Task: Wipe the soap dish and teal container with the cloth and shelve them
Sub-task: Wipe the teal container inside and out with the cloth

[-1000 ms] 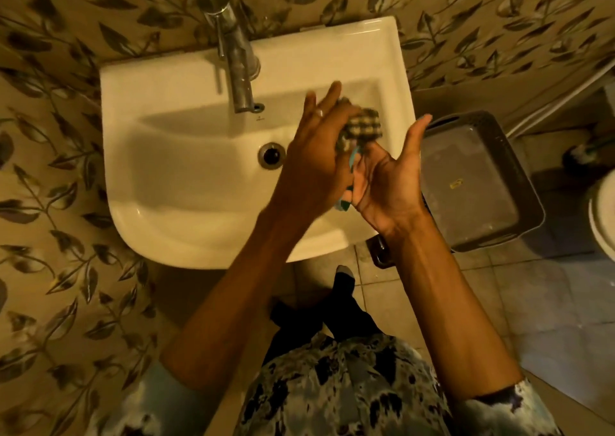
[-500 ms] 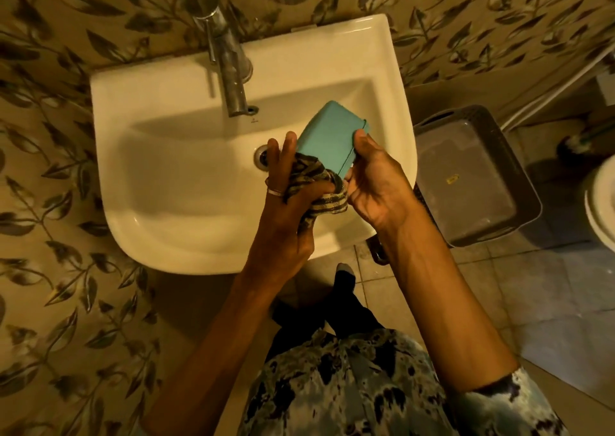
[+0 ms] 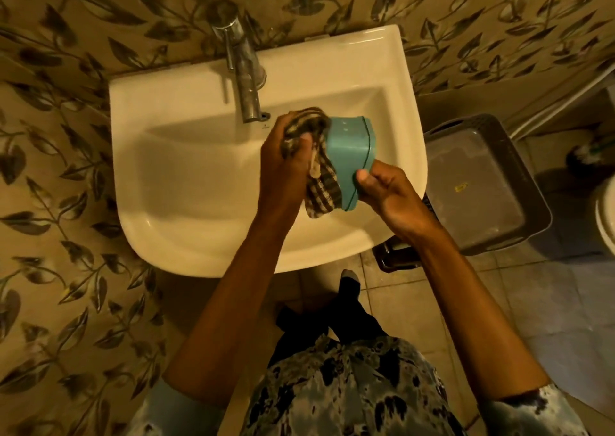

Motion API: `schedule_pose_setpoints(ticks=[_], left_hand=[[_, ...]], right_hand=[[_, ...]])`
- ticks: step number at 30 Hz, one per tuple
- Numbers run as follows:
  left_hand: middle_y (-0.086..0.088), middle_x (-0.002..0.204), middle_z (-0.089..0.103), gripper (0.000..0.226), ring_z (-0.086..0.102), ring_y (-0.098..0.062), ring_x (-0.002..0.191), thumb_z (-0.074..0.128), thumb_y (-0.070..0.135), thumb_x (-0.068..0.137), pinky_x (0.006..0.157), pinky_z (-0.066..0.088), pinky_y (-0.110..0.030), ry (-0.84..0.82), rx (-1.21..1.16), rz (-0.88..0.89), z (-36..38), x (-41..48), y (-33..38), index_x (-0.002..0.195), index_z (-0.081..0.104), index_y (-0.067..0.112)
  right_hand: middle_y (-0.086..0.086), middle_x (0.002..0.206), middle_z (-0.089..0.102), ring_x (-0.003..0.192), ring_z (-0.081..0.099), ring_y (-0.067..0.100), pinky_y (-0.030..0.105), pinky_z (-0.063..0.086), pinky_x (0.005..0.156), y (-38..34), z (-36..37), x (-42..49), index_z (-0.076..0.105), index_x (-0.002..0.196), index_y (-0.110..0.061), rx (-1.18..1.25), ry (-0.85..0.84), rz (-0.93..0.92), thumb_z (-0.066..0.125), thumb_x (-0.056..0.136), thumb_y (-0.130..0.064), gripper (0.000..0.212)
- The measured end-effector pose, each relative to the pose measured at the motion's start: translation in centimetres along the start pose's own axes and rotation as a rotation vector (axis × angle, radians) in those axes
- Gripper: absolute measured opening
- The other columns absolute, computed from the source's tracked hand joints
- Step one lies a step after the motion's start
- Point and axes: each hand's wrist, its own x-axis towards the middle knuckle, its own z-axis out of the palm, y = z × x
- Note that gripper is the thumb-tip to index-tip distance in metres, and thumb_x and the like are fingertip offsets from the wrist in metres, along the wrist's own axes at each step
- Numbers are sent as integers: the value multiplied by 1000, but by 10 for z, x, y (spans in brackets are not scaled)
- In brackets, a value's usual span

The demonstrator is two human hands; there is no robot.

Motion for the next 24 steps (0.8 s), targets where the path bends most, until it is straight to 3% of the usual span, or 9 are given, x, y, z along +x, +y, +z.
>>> schedule_pose_setpoints(ticks=[3,6,9,12,15,17,19,23,24], left_hand=[[-8,108,60,23,58,-23,105,43,6,95,89,52,-44,15,-195,-96,-8,-15,-13,114,55,13],[-13,122,54,45,54,-22,114,49,13,89,93,49,-38,17,-222,-116,-6,-39,-22,131,43,-1],[5,139,50,52,48,-4,127,49,9,90,97,45,-16,31,-105,73,3,-62,-25,141,37,8],[-26,153,21,39,16,-13,146,50,2,88,109,30,-8,38,173,393,11,-77,-22,123,48,17],[-26,154,14,26,1,-34,148,50,11,90,120,24,-31,-51,313,417,17,-88,-15,115,48,17],[-21,155,15,23,2,-37,148,44,28,94,120,22,-47,-44,374,385,23,-93,-6,114,48,18],[-19,156,19,35,6,-35,148,37,39,94,117,25,-49,3,417,327,25,-85,8,113,52,15],[-15,148,37,29,33,-31,139,45,19,95,112,36,-34,110,413,65,15,-38,17,121,53,8],[-14,141,46,31,44,-27,131,46,16,96,104,41,-23,86,372,-4,12,-27,15,125,52,7]], right_hand=[[-13,108,66,105,63,1,20,51,88,3,-9,-8,52,124,-16,-108,-70,-95,46,95,5,36],[-18,119,56,116,55,-2,16,50,92,2,-12,-9,37,131,-27,-154,-118,-123,49,88,14,60],[-9,122,55,119,54,3,26,52,96,3,2,-11,44,126,-27,-101,-76,-129,42,84,19,62],[-10,101,65,96,61,3,17,51,81,0,29,-17,59,107,-21,13,82,-138,39,89,-13,28],[-21,69,64,70,59,-6,8,46,68,4,49,-23,62,72,-34,188,325,-155,35,91,-34,33],[-27,67,63,67,57,-11,6,44,66,3,57,-22,58,67,-37,214,459,-156,36,88,-36,31],[-14,55,59,59,55,-10,8,43,59,0,59,-18,53,60,-31,207,573,-233,36,96,-22,41],[-10,51,55,56,58,6,27,44,51,-5,52,-8,54,50,-24,229,682,-186,42,91,-30,43],[-9,55,57,57,60,9,28,46,52,-3,48,-6,54,52,-24,208,712,-156,44,93,-29,42]])
